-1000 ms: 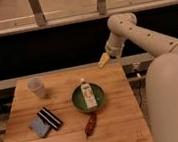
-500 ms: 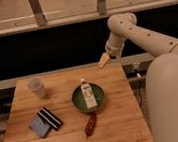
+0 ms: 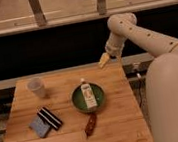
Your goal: Place the pepper in the ceramic cup
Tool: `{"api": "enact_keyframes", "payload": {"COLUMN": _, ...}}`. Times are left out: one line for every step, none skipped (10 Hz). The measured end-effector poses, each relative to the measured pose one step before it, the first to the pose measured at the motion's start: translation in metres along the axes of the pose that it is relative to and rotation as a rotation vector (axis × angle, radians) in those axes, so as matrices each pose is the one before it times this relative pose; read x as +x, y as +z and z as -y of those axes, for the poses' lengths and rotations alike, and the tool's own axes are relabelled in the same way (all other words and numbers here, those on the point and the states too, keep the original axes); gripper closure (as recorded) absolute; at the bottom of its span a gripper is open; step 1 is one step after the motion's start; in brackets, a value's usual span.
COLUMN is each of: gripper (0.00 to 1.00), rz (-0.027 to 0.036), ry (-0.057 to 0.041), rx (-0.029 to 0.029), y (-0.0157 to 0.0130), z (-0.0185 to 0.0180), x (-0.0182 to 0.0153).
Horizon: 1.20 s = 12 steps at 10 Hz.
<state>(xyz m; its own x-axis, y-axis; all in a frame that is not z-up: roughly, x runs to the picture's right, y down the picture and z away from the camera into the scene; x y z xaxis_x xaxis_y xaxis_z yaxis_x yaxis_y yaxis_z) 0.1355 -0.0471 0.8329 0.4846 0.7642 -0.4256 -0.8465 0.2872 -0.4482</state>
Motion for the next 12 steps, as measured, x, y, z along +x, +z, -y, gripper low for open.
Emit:
{"api": "enact_keyframes", "payload": {"gripper": 0.20, "rz": -0.00007, "ry": 0.00003, "rx": -0.00002, "y": 0.00004, "z": 0.00001, "x": 0.00001}}
{"api": "enact_keyframes", "payload": {"gripper": 0.20, "rz": -0.00006, "ry": -0.00002, "rx": -0.00002, "y": 0.00003, "z": 0.00000, "x": 0.00002}}
{"api": "enact_keyframes", "payload": {"gripper": 0.20, "rz": 0.00004, "ry": -0.00001, "rx": 0.00001, "y": 0.00000, "z": -0.00001, "x": -0.00002}}
{"api": "enact_keyframes", "payload": {"gripper": 0.20, "rz": -0.00010, "ry": -0.00013, "rx": -0.00001, "y": 0.00001, "z": -0.00003, "x": -0.00005}}
{"api": "enact_keyframes", "payload": {"gripper": 0.20, "rz": -0.00134, "ry": -0.00013, "rx": 0.00311, "y": -0.00067, "z": 0.00108, "x": -0.00075}}
{"api": "enact_keyframes", "payload": {"gripper": 0.20, "rz": -0.01307, "ry": -0.00267, "rx": 0.01191, "y": -0.00072, "z": 0.00184, "x": -0.00067}}
{"api": "enact_keyframes", "payload": {"gripper": 0.20, "rz": -0.02401, "ry": -0.00449, "rx": 0.04024, "y": -0.00145, "z": -0.00164, "x": -0.00725}}
{"api": "enact_keyframes", "payload": {"gripper": 0.20, "rz": -0.02479, "ry": -0.01824, "rx": 0.04726, "y": 0.00049, "z": -0.00876, "x": -0.00814}}
{"api": "enact_keyframes", "payload": {"gripper": 0.20, "rz": -0.01778, "ry": -0.00882, "rx": 0.01884, "y": -0.00009, "z": -0.00479, "x": 0.00238}}
{"api": "enact_keyframes", "payload": {"gripper": 0.20, "rz": -0.03112, "ry": -0.00763, "rx": 0.02019, "y": 0.00212, "z": -0.00579, "x": 0.01409}}
{"api": "enact_keyframes", "payload": {"gripper": 0.20, "rz": -0.01500, "ry": -0.00576, "rx": 0.00025, "y": 0.00407, "z": -0.00936, "x": 0.01278}}
{"api": "enact_keyframes", "payload": {"gripper": 0.20, "rz": -0.00521, "ry": -0.00901, "rx": -0.01152, "y": 0.00642, "z": -0.01320, "x": 0.00842}}
